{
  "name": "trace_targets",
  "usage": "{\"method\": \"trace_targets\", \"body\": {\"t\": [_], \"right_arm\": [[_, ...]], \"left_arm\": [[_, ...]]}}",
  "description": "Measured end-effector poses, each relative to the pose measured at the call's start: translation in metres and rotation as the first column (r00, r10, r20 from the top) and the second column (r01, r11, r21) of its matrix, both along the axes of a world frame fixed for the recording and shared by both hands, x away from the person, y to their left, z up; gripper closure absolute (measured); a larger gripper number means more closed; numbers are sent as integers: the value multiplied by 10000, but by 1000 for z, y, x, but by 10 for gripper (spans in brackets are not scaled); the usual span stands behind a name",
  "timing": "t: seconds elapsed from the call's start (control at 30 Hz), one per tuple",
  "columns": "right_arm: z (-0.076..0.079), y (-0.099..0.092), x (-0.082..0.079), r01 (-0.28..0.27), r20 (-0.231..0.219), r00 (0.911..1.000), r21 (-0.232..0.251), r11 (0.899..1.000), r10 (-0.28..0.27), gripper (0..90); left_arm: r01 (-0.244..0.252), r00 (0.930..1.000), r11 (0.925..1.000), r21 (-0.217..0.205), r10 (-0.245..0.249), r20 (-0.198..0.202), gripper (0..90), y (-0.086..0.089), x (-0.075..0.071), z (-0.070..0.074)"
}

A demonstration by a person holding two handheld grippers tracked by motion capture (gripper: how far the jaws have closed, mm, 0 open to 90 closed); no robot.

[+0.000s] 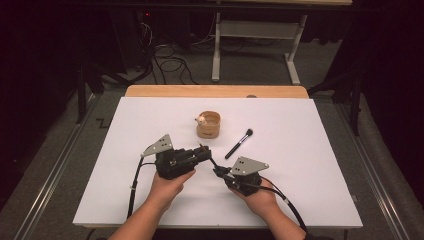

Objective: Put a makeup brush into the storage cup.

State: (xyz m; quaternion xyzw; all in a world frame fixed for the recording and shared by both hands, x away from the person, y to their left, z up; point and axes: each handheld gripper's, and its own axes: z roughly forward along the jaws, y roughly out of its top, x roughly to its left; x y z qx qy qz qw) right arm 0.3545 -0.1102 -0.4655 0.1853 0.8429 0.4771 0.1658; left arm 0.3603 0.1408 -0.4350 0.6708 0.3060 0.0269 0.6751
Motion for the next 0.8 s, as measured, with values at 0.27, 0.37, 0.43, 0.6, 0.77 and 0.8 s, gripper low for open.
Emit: {"method": "trace_targets", "body": {"t": [0.27,0.37,0.43,0.6,0.77,0.8], "right_arm": [[0,1,-1,18,-2,10000,48,10000,-18,863],[0,1,-1,1,2,10000,27,10000,-1,863],[0,1,-1,-2,13,10000,32,10000,2,862],[-1,1,-1,22,-2,10000,46,10000,-22,860],[0,1,-1,-22,141,9999,47,10000,22,855],[0,1,-1,19,178,9998,59,10000,-20,843]], "left_arm": [[-43,10000,10000,-65,43,29,816,-1,0,-2],[-12,10000,10000,-70,12,54,826,0,0,-2],[-6,9999,10000,-59,7,139,828,-1,0,-2],[-36,9997,10000,-33,37,241,833,-1,-1,-1],[-75,9996,10000,-29,76,271,834,-1,-2,0],[-143,9994,9999,-13,143,304,834,0,-2,1]]}}
